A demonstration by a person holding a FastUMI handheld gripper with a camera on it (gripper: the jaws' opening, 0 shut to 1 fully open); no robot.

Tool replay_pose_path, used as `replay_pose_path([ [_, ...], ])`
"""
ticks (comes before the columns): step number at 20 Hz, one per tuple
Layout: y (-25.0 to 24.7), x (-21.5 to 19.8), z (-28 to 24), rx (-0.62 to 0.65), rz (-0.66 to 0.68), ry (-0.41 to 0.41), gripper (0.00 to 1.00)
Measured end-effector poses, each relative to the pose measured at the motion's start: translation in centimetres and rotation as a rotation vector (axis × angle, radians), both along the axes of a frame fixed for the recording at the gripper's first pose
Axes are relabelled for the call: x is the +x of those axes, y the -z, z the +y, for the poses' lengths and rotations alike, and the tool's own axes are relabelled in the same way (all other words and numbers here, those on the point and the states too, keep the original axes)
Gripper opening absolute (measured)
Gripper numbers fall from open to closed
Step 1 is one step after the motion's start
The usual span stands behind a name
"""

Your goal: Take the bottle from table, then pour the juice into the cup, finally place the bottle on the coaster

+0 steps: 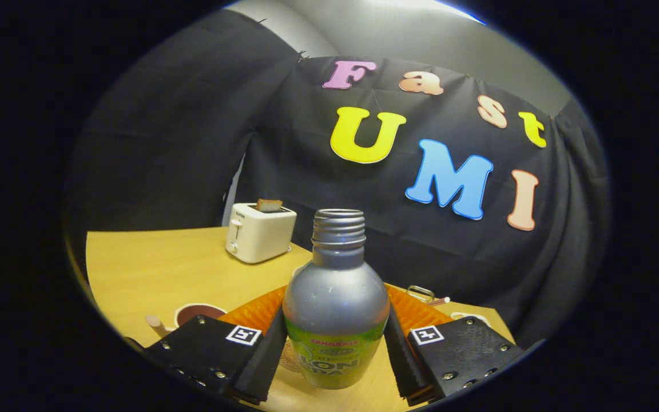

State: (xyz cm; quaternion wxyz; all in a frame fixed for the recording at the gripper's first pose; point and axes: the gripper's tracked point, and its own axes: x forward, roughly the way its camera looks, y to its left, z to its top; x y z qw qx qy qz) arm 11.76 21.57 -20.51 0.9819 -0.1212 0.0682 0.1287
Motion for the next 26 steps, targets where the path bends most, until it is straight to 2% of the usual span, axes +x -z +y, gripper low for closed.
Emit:
replay_pose_path([
  [3, -0.2, 0.8, 0.8, 0.133, 0.023, -0.019, 0.80],
  [5, -0.2, 1.3, 0.9, 0.173, 0.034, -0.011, 0.80],
  [11, 1.1, 3.3, 1.0, 0.179, -0.010, -0.008, 0.80],
  [20, 7.3, 5.9, 1.3, 0.193, 0.070, 0.026, 0.80],
  [26, 9.1, 6.6, 1.0, 0.190, 0.070, 0.046, 0.80],
])
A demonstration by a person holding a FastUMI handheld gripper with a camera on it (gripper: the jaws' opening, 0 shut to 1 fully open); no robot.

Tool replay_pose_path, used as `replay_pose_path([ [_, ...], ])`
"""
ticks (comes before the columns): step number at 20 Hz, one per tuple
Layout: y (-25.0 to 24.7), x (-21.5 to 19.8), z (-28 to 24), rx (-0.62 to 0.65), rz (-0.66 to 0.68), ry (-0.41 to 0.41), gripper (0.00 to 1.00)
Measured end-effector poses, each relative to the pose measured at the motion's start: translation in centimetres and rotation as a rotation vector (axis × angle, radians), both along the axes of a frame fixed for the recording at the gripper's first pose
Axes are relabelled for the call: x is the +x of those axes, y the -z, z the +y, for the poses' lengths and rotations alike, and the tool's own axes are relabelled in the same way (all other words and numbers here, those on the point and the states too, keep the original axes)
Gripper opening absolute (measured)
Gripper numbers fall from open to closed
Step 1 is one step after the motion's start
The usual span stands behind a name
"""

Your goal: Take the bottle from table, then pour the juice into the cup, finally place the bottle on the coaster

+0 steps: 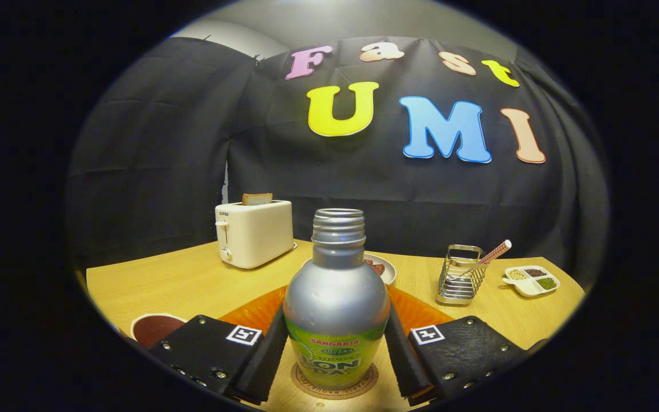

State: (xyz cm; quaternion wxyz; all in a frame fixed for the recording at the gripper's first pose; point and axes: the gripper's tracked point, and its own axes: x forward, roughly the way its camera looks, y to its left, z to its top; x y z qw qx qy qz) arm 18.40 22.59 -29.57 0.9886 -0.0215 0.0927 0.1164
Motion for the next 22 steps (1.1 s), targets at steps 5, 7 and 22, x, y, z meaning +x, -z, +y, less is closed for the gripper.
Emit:
replay_pose_path([
  [5, -1.2, -0.5, -0.2, 0.059, -0.022, -0.017, 0.86],
  [7, -2.8, -1.0, -0.7, 0.107, -0.039, -0.022, 1.00],
  [22, -30.6, -11.5, -12.1, 0.056, -0.295, 0.193, 0.99],
])
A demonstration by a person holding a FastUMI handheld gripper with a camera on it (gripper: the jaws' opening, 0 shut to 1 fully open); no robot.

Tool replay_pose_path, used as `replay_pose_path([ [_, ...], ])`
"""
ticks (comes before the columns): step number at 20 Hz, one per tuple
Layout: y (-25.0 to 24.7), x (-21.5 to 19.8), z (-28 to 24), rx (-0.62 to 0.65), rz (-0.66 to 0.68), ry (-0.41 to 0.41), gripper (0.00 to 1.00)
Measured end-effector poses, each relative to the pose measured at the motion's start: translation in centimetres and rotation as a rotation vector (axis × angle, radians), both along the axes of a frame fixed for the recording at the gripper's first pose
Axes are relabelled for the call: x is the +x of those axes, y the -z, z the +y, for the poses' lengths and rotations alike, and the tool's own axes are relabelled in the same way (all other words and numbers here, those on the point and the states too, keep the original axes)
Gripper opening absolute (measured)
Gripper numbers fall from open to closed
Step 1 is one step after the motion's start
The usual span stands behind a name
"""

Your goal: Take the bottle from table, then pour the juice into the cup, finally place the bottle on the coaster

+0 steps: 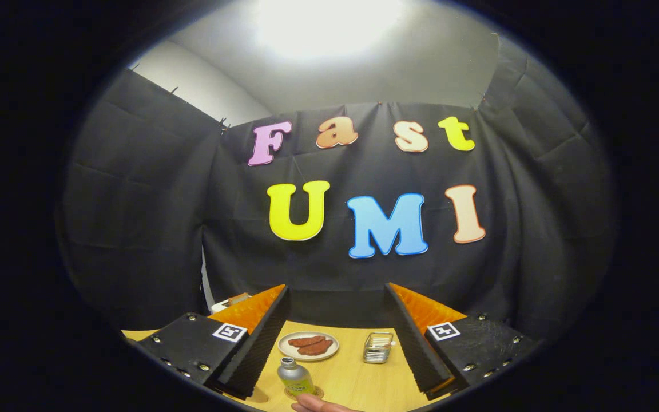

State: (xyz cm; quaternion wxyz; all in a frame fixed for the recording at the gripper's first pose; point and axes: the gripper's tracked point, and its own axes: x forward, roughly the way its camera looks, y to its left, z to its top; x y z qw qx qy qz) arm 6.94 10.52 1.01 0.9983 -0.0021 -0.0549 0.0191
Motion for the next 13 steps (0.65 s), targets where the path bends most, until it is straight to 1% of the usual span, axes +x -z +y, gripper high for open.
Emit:
replay_pose_path([
  [1, -0.6, -0.3, -0.9, -0.019, 0.014, 0.028, 0.99],
  [2, -1.1, -0.6, -1.3, -0.023, 0.022, 0.038, 0.99],
  [4, -1.7, -1.2, -2.2, -0.004, 0.037, 0.060, 0.99],
  [9, -1.7, -1.6, -4.8, 0.019, 0.083, 0.085, 0.99],
  [13, -1.9, -2.0, -6.4, 0.009, 0.079, 0.108, 0.99],
])
